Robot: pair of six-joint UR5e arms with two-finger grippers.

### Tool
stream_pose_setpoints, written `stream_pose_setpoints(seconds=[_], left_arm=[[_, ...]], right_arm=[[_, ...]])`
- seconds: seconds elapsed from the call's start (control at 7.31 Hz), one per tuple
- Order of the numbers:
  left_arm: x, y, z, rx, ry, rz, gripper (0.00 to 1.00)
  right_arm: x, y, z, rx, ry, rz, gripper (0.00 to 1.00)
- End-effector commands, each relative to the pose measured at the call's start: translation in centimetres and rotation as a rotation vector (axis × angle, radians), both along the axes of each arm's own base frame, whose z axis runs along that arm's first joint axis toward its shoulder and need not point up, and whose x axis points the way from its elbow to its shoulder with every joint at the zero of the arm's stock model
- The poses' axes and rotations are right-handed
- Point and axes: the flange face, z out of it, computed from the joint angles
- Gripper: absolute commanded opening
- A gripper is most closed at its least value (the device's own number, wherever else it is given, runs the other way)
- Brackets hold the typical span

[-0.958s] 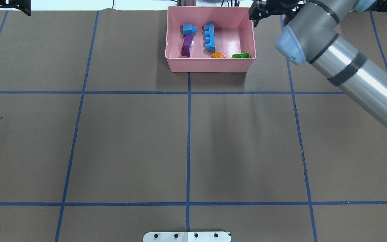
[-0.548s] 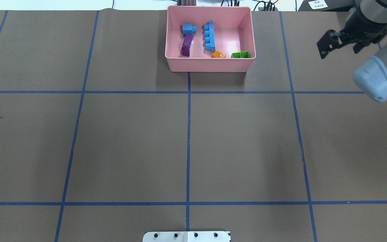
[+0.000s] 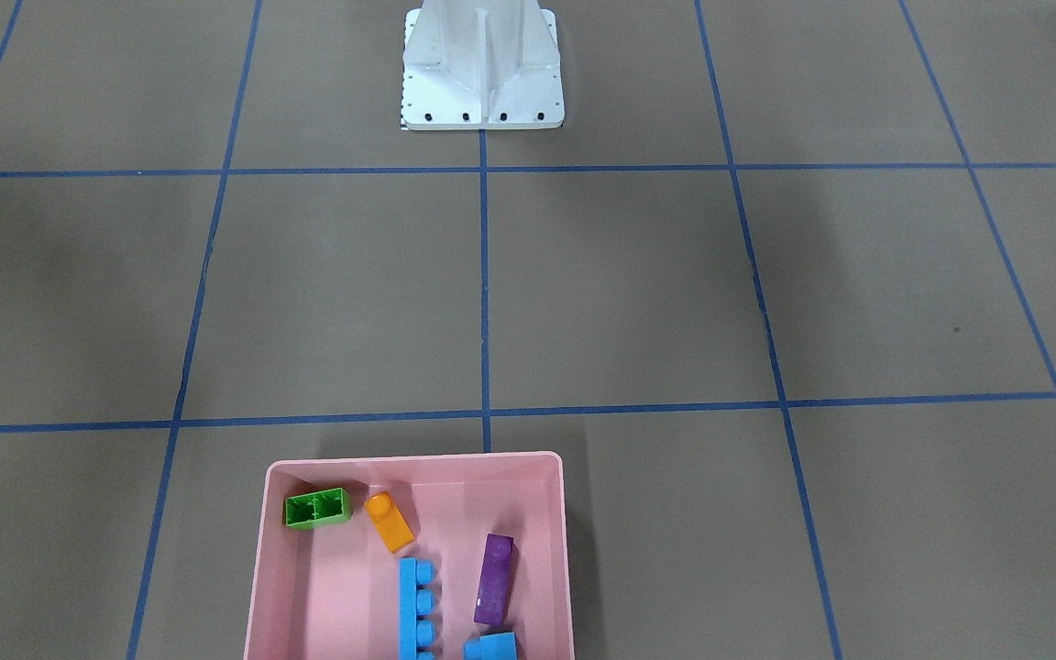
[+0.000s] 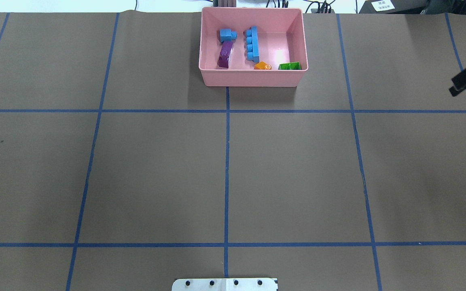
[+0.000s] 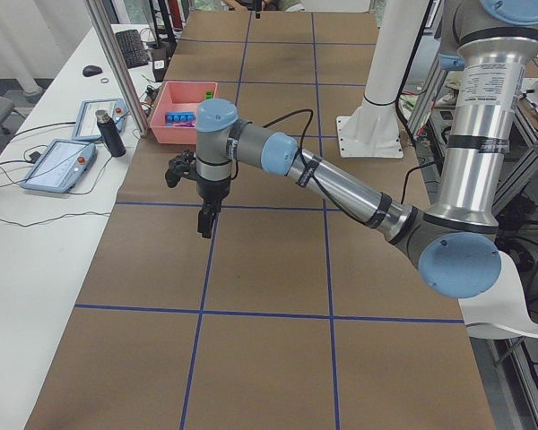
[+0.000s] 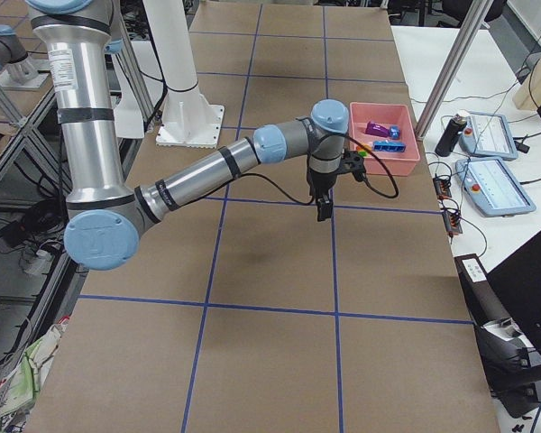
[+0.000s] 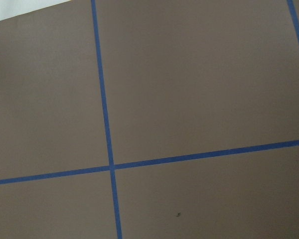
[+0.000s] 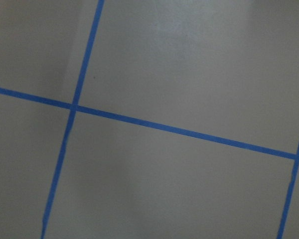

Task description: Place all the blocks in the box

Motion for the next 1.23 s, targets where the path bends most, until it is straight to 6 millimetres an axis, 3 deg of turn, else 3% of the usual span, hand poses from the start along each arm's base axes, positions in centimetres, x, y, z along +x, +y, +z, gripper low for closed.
stream_pose_setpoints(seconds=[0.0,0.14,0.27,0.41,0.55,0.68,0.82,1.1], left_arm=[[-5.5,3.1,3.5,0.029,0.040,0.030,1.00],[-7.6,3.9,5.2,0.045,0.029,0.047,1.00],[-9.0,5.5,7.0,0.015,0.031,0.019,1.00],[-9.1,6.1,8.7,-0.013,0.027,0.015,1.00],[-8.9,8.6,13.0,-0.100,0.036,0.016,1.00],[-8.8,8.7,16.2,-0.161,0.052,0.016,1.00],[-8.8,9.2,17.8,-0.196,0.057,0.011,1.00],[-7.8,8.5,17.3,-0.179,0.111,-0.020,1.00]], right_arm=[[3.8,1.3,4.5,-0.069,-0.126,0.036,1.00],[4.5,2.6,7.0,-0.117,-0.115,0.049,1.00],[5.5,2.4,11.0,-0.192,-0.102,0.073,1.00],[8.6,3.8,13.1,-0.169,-0.106,0.084,1.00],[10.6,6.6,15.3,-0.116,-0.110,0.055,1.00],[11.9,7.2,15.5,-0.114,-0.108,0.083,1.00],[12.3,7.2,15.4,-0.112,-0.107,0.092,1.00],[12.3,7.3,15.5,-0.117,-0.107,0.095,1.00]])
